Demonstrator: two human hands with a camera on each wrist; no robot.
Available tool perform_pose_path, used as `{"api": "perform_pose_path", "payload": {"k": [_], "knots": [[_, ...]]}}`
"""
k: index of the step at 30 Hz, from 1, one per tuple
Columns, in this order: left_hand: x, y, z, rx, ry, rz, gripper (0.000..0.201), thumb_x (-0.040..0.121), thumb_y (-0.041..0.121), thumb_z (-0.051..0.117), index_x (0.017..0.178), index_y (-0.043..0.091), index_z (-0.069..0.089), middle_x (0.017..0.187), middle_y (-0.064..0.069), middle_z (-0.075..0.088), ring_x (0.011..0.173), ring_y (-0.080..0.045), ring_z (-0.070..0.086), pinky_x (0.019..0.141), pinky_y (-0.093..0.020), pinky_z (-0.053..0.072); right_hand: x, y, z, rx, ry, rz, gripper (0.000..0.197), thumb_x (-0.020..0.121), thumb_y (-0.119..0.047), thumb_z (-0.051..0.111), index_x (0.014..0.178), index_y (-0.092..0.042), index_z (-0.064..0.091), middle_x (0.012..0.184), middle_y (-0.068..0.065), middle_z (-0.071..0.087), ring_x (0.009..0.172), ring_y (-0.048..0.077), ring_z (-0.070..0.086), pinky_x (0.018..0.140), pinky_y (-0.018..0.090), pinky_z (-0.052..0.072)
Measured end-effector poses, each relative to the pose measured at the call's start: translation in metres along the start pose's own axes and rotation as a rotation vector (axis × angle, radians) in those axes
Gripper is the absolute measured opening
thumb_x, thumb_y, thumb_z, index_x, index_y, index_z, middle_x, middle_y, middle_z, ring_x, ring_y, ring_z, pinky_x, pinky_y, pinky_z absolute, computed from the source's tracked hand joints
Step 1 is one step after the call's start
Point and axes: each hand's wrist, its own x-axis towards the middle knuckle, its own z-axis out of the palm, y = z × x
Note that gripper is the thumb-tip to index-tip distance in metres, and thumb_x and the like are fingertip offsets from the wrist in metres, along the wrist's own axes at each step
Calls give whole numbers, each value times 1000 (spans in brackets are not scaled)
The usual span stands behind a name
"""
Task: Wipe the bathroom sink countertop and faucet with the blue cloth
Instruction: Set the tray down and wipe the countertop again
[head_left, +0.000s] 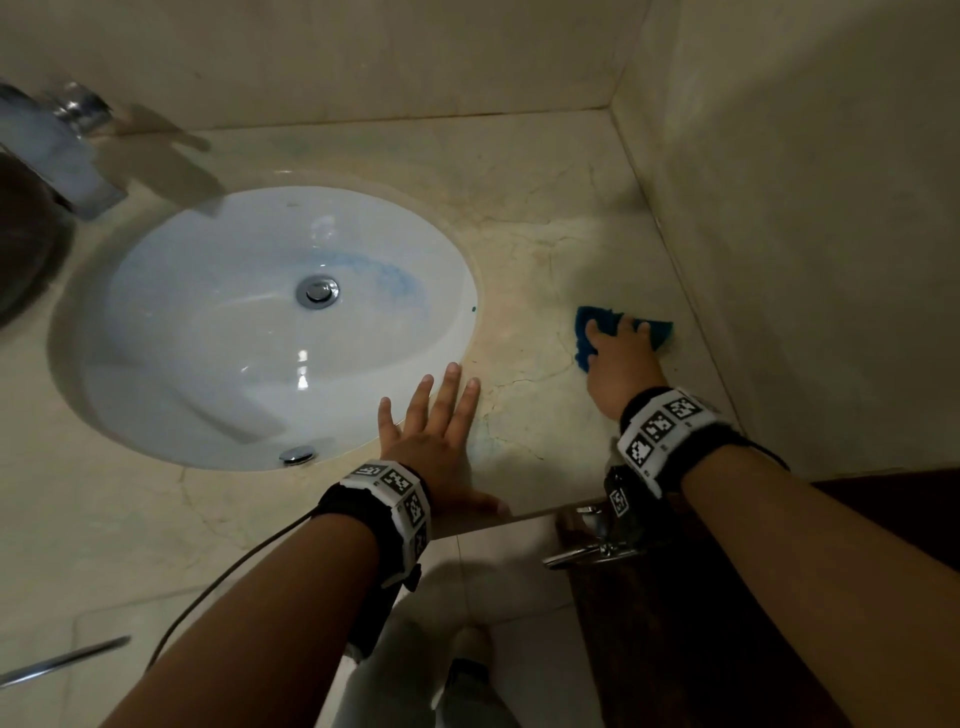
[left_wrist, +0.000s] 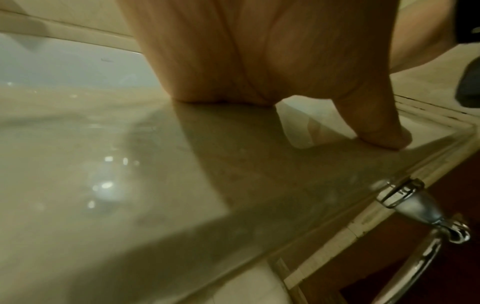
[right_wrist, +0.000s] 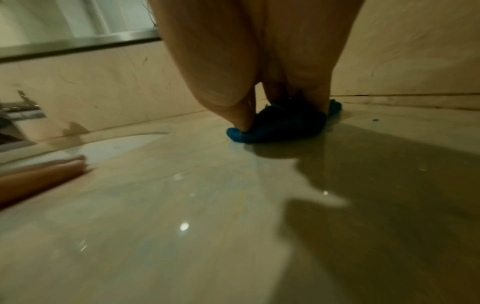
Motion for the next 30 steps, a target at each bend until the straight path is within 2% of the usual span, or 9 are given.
{"api": "perform_pose_path", "payload": {"k": [7, 10, 12, 14, 16, 19, 21, 25, 30], "knots": [[3, -3, 0, 6, -19, 9, 135, 54, 89, 50, 137, 29, -38, 146, 3, -43, 140, -27, -27, 109, -63, -8, 33, -19, -24, 14, 72, -118, 54, 98, -19, 37, 148, -20, 16, 155, 21, 5, 142, 40, 5, 117, 42, 7], [5, -2, -2, -21, -6, -2, 123, 62, 87, 44, 141, 31, -31, 150, 3, -37, 141, -26, -26, 107, -64, -10, 29, -13, -26, 231, 158, -115, 47, 94, -17, 45, 141, -20, 38, 152, 19, 18, 138, 38, 21, 113, 39, 21], [9, -2, -10, -12, 43, 14, 112, 70, 84, 40, 143, 31, -26, 152, 0, -33, 140, -27, -28, 106, -64, -14, 25, -4, -22, 347, 242, -70, 44, 91, -16, 49, 135, -22, 48, 152, 18, 19, 135, 38, 28, 109, 39, 29], [20, -1, -20, 1, 85, 54, 108, 73, 81, 39, 143, 31, -26, 150, -1, -35, 138, -26, -32, 106, -64, -15, 28, 3, -15, 385, 232, -29, 42, 92, -13, 50, 134, -15, 47, 153, 20, 12, 135, 36, 26, 108, 36, 28], [34, 3, -31, 8, 103, 102, 109, 74, 80, 40, 144, 28, -25, 149, -1, -37, 138, -25, -32, 107, -62, -15, 37, 6, -10, 388, 229, -28, 37, 89, -8, 53, 126, -8, 49, 150, 25, 17, 135, 38, 28, 104, 35, 32], [50, 11, -37, 45, 86, 158, 113, 73, 80, 42, 146, 22, -23, 151, -2, -35, 140, -24, -29, 110, -55, -15, 51, 7, -11, 318, 186, -12, 45, 84, 1, 55, 126, -8, 43, 154, 24, 4, 140, 36, 19, 111, 44, 28], [56, 14, -35, 47, 83, 166, 118, 70, 81, 44, 145, 21, -24, 151, -2, -35, 139, -24, -30, 110, -53, -16, 59, 8, -16, 278, 143, -39, 50, 81, 5, 55, 127, -7, 40, 155, 21, -1, 142, 34, 14, 113, 46, 26], [62, 12, -34, 43, 74, 173, 121, 67, 84, 43, 144, 23, -27, 147, 1, -39, 138, -24, -32, 110, -54, -16, 85, 1, -29, 240, 127, -128, 51, 76, 6, 60, 123, -6, 42, 155, 19, 1, 142, 31, 14, 115, 44, 22], [62, 13, -35, 38, 58, 170, 121, 67, 84, 44, 144, 23, -27, 149, 0, -37, 137, -25, -34, 108, -56, -18, 109, -19, -48, 216, 91, -170, 51, 71, 10, 62, 116, -5, 43, 155, 16, 3, 142, 29, 13, 115, 40, 20]]}}
